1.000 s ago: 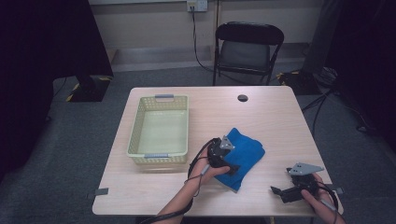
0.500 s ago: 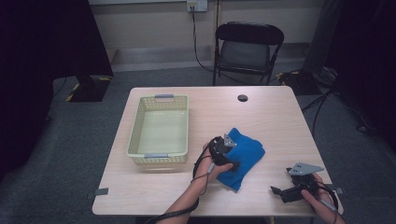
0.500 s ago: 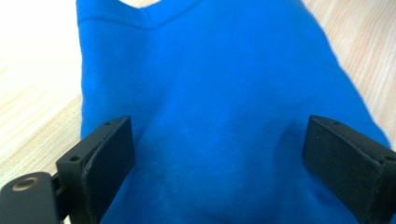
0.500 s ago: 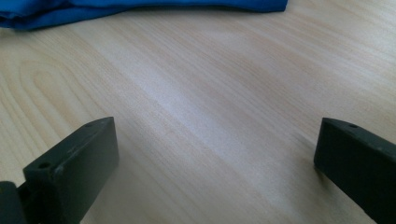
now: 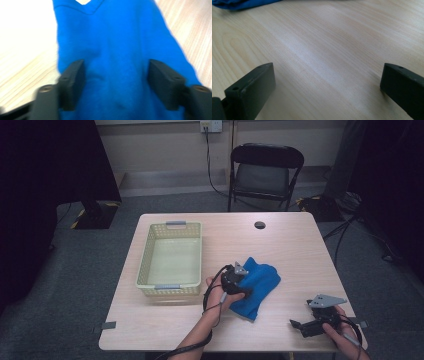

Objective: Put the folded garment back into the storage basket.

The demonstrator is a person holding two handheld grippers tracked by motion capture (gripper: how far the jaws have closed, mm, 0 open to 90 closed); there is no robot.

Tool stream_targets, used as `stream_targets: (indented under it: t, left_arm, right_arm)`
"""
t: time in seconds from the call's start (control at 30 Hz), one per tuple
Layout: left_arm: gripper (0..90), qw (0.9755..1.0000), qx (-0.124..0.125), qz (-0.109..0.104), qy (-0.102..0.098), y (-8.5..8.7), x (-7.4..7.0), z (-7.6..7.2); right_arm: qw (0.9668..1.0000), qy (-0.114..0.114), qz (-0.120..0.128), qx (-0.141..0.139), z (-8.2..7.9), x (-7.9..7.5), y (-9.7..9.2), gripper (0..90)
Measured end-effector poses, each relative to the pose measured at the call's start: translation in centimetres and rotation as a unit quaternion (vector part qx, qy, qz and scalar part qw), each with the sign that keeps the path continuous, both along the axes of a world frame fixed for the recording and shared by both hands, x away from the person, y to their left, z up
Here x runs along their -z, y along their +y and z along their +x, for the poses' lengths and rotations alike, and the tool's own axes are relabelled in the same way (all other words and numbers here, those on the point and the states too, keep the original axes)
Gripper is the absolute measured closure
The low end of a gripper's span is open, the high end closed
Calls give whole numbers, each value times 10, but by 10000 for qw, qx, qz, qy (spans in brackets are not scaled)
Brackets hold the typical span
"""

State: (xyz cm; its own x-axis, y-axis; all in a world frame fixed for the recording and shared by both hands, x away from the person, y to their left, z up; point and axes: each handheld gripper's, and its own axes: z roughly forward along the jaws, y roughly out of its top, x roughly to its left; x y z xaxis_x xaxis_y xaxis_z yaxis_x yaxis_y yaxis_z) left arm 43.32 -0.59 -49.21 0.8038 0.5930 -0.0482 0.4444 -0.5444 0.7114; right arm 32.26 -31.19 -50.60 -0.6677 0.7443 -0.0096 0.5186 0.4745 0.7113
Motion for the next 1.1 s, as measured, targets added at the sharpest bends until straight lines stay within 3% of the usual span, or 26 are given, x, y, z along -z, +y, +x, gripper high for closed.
stream_targets:
  t: [0.1,0.13,0.23,0.33,0.43,0.6,1.1]
  left_arm:
    - [427,10000,-37,15,46,-1,-2,-1]
    - [529,10000,5,-2,62,-1,-3,-2]
    - [658,9999,-7,-19,118,-4,-4,-5]
    - [730,9999,-16,-40,150,-5,-4,-7]
    - [752,9998,74,-89,160,-4,-5,-7]
    - [755,9986,106,-313,410,0,-9,-7]
    - [762,9952,366,-725,541,14,-44,-11]
  right_arm:
    - [10000,0,0,0,0,0,0,0]
    - [10000,0,0,0,0,0,0,0]
    - [10000,1,0,0,0,0,0,0]
    - [10000,0,-1,0,0,0,0,0]
    - [10000,0,0,0,0,0,0,0]
    - [10000,0,0,0,0,0,0,0]
    - [10000,1,-1,0,0,0,0,0]
